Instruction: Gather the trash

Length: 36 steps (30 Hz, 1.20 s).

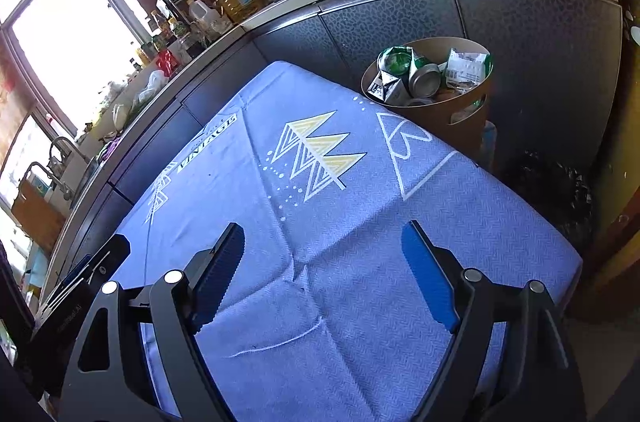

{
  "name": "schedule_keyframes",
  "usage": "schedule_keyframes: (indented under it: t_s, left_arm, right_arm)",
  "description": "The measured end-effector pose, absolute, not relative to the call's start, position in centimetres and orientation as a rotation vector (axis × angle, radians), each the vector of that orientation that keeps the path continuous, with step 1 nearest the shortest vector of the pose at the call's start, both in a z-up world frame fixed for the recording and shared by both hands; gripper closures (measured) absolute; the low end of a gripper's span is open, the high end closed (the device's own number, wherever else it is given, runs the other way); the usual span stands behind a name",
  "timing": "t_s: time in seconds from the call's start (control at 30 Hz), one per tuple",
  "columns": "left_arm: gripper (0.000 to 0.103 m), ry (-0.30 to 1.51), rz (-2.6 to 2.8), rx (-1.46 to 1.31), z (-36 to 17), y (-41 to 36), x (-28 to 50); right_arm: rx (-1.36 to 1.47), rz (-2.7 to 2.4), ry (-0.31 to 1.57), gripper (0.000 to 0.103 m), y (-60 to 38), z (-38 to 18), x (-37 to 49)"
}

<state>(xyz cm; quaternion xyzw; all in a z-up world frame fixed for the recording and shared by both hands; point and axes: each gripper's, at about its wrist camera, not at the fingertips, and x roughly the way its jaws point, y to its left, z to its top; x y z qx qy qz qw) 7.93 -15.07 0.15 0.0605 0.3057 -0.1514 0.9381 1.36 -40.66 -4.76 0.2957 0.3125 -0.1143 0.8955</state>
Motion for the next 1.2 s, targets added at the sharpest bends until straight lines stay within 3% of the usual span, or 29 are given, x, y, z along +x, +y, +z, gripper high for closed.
schedule_keyframes:
  t_s: [1.2]
  left_arm:
    - [0.004, 0.675, -0.367, 0.142, -0.2, -16.2, 7.7]
  right_arm:
    - [0.602, -0.245, 0.635, 0.023, -40.4, -4.1, 0.6]
